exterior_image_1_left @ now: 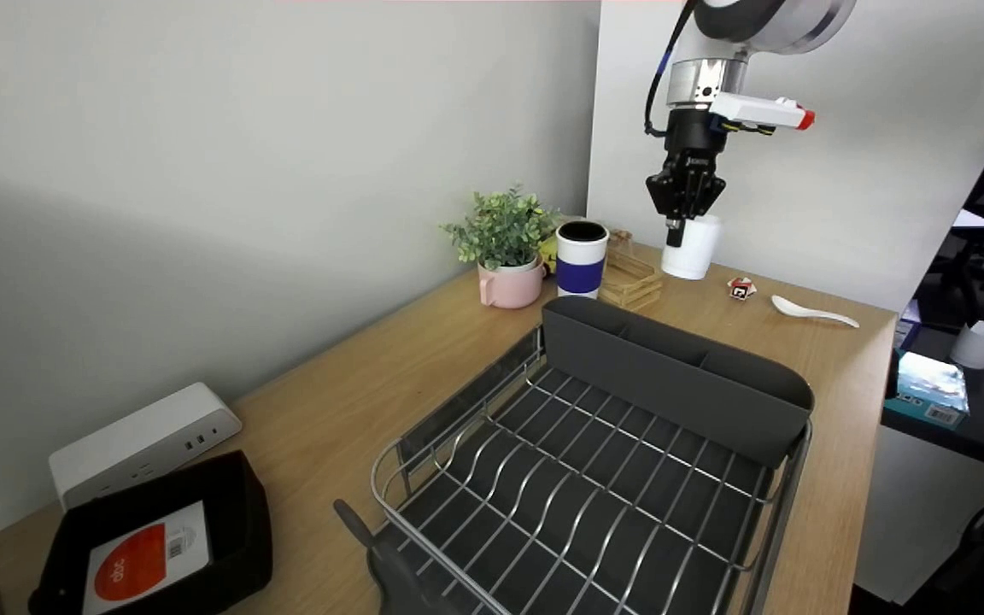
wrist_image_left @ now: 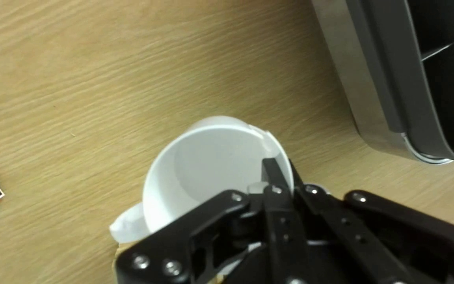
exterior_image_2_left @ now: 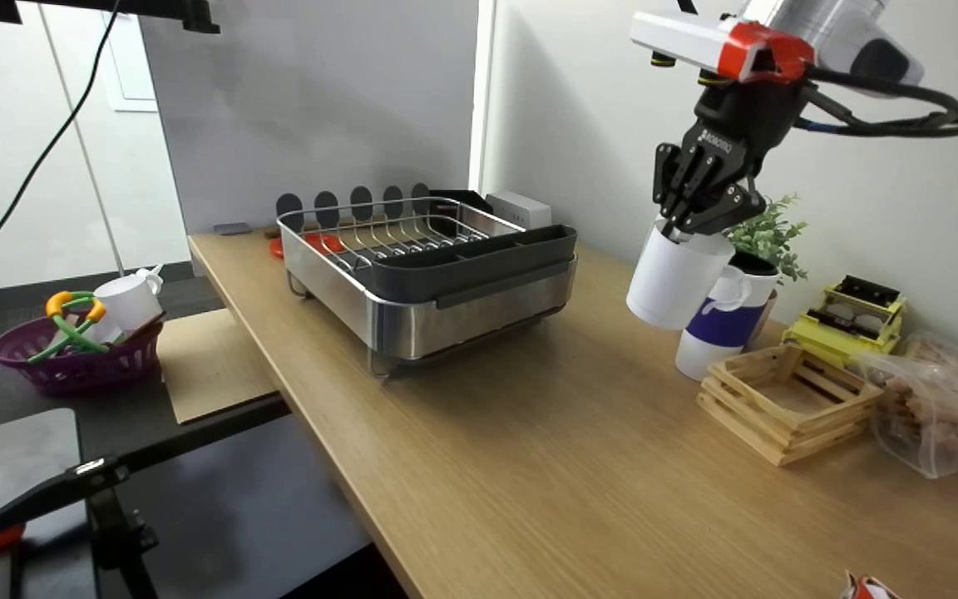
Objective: Remove the white mug from the dish rack and place it on the right side of the countertop
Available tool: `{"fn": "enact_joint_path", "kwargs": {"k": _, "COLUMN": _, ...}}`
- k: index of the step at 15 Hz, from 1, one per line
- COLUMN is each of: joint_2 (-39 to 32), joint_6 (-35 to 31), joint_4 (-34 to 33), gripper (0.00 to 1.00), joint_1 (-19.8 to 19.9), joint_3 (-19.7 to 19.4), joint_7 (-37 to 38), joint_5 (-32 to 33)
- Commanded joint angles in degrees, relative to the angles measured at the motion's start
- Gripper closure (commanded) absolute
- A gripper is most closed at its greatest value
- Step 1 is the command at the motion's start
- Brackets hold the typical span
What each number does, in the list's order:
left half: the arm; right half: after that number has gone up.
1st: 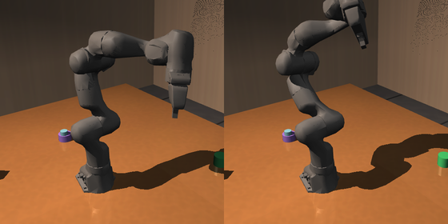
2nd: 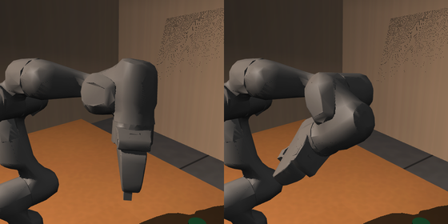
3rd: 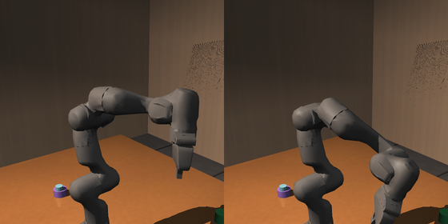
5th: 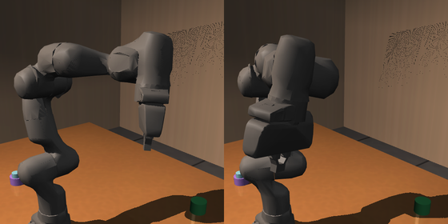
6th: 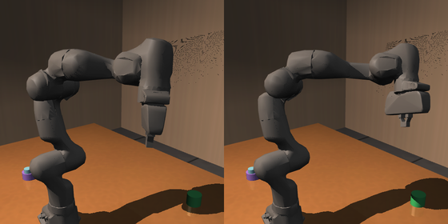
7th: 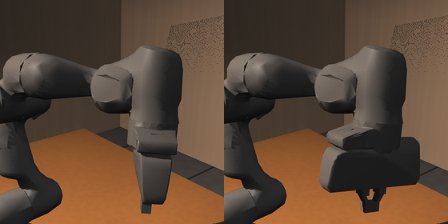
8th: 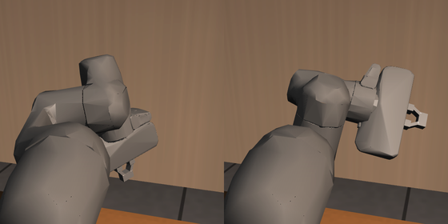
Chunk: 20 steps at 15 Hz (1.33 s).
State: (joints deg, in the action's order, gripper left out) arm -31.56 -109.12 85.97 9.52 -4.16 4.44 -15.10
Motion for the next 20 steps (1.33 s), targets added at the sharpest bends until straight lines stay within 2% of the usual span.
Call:
{"fn": "enact_joint_path", "kwargs": {"k": 1, "joint_2": -7.3, "joint_6": 5.6, "joint_4": -8.8, "gripper": 0.99, "joint_1": 1.8, "joint_3": -0.1, "joint_7": 1.8, "joint_5": -0.6}}
{"fn": "enact_joint_path", "kwargs": {"k": 9, "joint_2": -22.2, "joint_6": 14.9, "joint_4": -27.4, "gripper": 0.99, "joint_1": 2.2, "joint_3": -1.1, "joint_7": 10.6, "joint_5": 1.6}}
{"fn": "enact_joint_path", "kwargs": {"k": 13, "joint_2": -26.7, "joint_6": 18.2, "joint_4": -33.8, "gripper": 0.99, "joint_1": 2.5, "joint_3": -1.3, "joint_7": 14.2, "joint_5": 2.3}}
{"fn": "enact_joint_path", "kwargs": {"k": 17, "joint_2": -26.9, "joint_6": 21.3, "joint_4": -34.9, "gripper": 0.99, "joint_1": 2.8, "joint_3": -0.9, "joint_7": 17.0, "joint_5": 1.5}}
{"fn": "enact_joint_path", "kwargs": {"k": 20, "joint_2": -25.6, "joint_6": 21.3, "joint_4": -33.2, "gripper": 0.99, "joint_1": 2.9, "joint_3": -0.5, "joint_7": 12.1, "joint_5": 1.6}}
